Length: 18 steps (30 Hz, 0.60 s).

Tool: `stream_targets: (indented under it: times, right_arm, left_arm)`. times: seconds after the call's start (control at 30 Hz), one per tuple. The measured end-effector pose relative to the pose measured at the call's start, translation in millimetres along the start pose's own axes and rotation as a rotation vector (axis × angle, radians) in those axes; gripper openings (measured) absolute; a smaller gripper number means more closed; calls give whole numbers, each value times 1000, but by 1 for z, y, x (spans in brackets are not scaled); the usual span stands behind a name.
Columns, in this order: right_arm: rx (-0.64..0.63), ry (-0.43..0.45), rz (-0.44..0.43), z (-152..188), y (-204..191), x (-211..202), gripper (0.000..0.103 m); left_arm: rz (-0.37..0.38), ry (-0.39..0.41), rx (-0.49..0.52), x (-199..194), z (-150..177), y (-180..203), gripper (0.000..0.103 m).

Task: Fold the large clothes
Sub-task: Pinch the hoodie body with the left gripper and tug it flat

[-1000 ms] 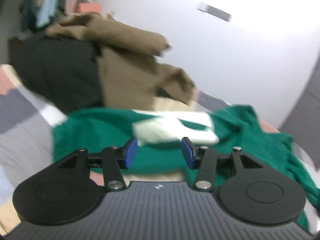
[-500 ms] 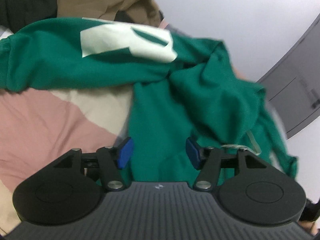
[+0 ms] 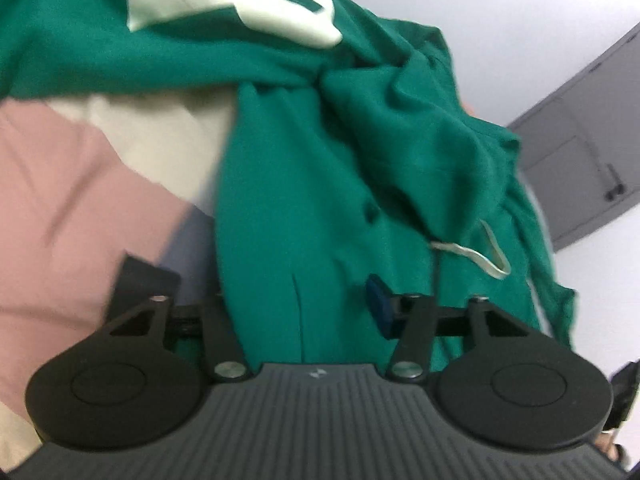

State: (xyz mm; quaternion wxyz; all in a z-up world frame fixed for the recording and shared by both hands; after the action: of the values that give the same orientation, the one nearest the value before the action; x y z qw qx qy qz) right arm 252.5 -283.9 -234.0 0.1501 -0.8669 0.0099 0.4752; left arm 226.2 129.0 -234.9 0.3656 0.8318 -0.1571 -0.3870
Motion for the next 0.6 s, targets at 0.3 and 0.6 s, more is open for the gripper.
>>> stream_targets:
  times: [0.3, 0.6]
  right_arm:
    - [61, 164, -128, -24, 2, -63, 9]
    - [158, 149, 9, -25, 39, -63, 9]
  left_arm:
    - [318, 160, -198, -58, -20, 31, 9]
    - [165, 95, -280, -62, 3, -6, 10]
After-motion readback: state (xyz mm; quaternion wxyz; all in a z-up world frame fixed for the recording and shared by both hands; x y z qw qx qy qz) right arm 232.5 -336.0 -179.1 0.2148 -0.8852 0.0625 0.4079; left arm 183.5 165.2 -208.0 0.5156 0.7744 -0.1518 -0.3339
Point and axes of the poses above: each gripper's, at about its wrist camera, not at the fingertips, and x roughly the way its jaws point, y to its right, z to its underside, the point moved 10 cm from there along x, roughly the way its jaws point, and after that the axes turned 15 degrees about z, right-handed, at the moved point
